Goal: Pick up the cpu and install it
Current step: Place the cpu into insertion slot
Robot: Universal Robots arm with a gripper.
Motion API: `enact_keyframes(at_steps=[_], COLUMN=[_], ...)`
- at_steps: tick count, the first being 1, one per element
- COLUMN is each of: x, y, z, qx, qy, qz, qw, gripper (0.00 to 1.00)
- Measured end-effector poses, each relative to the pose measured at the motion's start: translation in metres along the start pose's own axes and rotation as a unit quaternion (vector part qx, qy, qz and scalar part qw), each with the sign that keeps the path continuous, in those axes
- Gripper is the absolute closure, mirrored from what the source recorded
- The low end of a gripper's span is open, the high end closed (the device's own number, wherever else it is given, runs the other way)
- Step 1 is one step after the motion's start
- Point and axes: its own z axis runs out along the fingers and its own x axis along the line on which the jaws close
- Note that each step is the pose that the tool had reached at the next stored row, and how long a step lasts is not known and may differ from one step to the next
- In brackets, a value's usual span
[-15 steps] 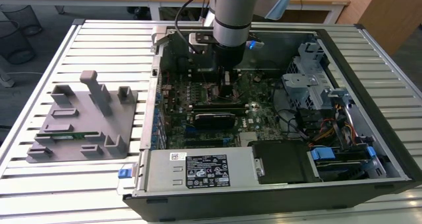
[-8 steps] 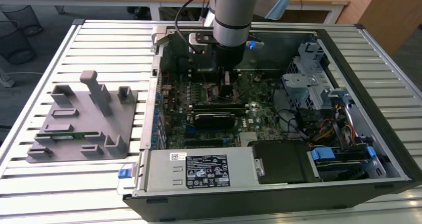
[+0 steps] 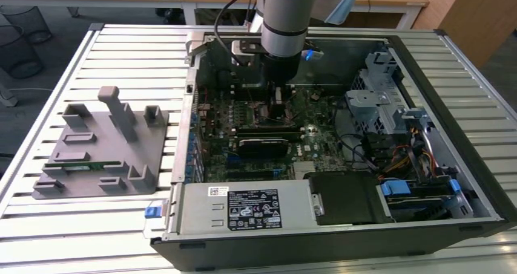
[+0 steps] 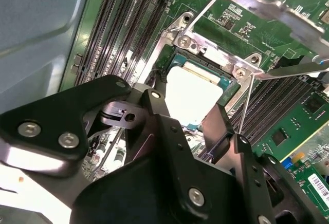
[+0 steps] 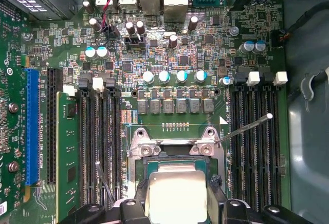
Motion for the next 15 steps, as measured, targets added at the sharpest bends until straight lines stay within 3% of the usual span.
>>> enact_keyframes(at_steps=[2,5,15], x=[0.0,0.0001,0.0001], y=[0.0,0.0001,0.0001], z=[-0.0002,-0.0015,-0.0032], qx=[0.0,-0.0002,-0.0002], qy=[-0.0001,0.0001,0.0002], qz=[0.0,0.0,0.0], qw=[1.0,1.0,1.0], gripper=[0.46,0.34,0.34])
